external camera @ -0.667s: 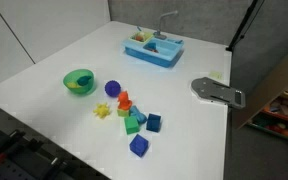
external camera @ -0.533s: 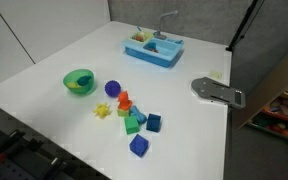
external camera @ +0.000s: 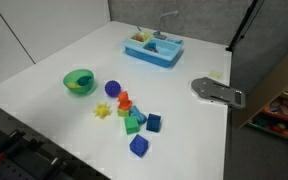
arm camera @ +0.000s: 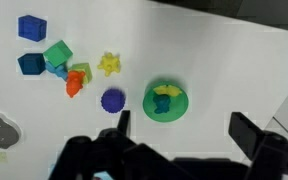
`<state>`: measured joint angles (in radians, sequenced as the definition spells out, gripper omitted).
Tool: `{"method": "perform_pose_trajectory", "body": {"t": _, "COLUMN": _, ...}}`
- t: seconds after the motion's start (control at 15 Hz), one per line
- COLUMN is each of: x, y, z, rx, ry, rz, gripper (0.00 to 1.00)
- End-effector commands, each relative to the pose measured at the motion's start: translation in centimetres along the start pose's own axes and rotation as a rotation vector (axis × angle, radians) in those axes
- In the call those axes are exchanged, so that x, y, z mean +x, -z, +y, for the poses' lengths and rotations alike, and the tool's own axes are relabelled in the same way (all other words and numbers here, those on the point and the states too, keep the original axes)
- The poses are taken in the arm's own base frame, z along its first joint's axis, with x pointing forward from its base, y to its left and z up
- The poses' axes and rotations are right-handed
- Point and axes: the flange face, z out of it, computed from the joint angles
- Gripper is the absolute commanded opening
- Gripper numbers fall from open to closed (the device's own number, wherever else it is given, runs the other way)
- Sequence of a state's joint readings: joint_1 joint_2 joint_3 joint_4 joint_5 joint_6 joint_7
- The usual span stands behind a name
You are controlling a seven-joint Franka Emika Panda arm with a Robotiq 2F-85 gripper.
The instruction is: Take the green toy animal out of the bowl and put it on the table
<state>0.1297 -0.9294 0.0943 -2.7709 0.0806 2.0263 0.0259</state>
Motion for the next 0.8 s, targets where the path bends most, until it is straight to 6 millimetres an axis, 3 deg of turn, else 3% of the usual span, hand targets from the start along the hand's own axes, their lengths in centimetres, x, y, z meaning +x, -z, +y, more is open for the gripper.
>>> {"method": "perform_pose_trajectory", "body": {"t": 0.0, "x": 3.2, "y": -0.6, "z": 0.1, "rx": 0.011, "ry": -0.026, "rz": -0.025, "gripper": 1.00}}
{"method": "perform_pose_trajectory", "body": {"t": 0.33, "x": 7.1, "y": -3.6, "z": -0.1, "rx": 0.014, "ry": -0.043, "rz": -0.044, "gripper": 1.00}}
{"method": "perform_pose_trajectory", "body": {"t": 0.73, "x": 12.1, "y": -10.1, "z": 0.0, "rx": 0.019, "ry": -0.075, "rz": -0.095, "gripper": 1.00}}
